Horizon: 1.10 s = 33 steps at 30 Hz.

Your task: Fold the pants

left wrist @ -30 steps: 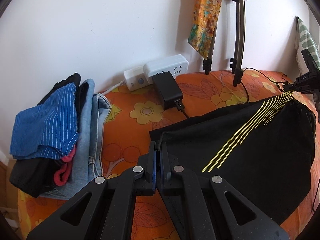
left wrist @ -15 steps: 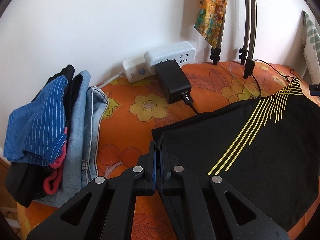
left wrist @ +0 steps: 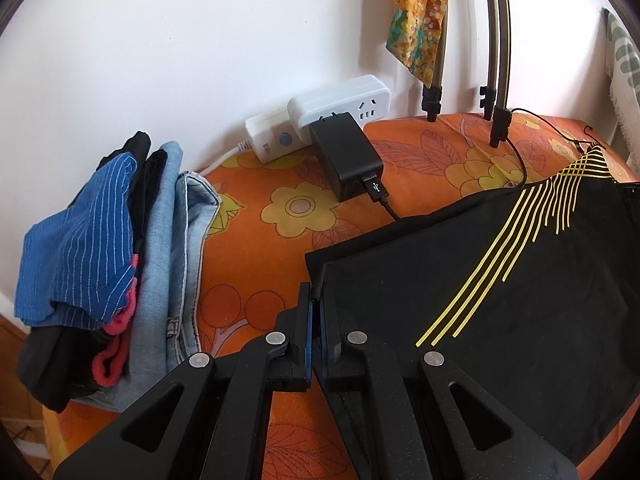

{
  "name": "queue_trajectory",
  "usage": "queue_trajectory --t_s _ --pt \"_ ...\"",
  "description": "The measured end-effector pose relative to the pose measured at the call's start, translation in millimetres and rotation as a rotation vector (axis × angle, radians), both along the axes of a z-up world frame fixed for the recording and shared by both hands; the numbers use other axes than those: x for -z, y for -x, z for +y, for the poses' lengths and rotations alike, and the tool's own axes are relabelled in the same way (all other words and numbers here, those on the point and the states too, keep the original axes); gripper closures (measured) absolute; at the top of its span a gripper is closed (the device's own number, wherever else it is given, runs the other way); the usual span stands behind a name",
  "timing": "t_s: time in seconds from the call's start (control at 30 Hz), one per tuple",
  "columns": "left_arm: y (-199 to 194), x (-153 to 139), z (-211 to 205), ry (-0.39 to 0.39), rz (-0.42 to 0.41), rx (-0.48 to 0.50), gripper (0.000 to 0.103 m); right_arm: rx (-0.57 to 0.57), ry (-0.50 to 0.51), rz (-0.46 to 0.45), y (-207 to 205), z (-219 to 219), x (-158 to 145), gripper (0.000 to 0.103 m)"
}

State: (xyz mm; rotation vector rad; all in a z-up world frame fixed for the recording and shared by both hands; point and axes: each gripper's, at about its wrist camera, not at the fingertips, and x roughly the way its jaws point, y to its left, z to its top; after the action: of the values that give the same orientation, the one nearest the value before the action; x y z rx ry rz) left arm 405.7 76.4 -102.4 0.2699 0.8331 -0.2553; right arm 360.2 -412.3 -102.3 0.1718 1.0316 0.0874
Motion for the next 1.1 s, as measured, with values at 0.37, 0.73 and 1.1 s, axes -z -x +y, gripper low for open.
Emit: queue_trajectory --t_s 0.37,0.73,1.1 --pt "-8 5 -2 0.003 0.019 -0.015 0.101 0.076 0.050 -0.014 32 -10 -7 0.095" --pt "-20 -5 -1 -0.006 -0.004 -0.030 0.098 0.081 0.238 -0.096 29 9 -28 0.075" --pt "-5 -24 12 -0.021 -0.007 -0.058 0.089 -0.059 0.273 -0.187 31 58 -60 0.059"
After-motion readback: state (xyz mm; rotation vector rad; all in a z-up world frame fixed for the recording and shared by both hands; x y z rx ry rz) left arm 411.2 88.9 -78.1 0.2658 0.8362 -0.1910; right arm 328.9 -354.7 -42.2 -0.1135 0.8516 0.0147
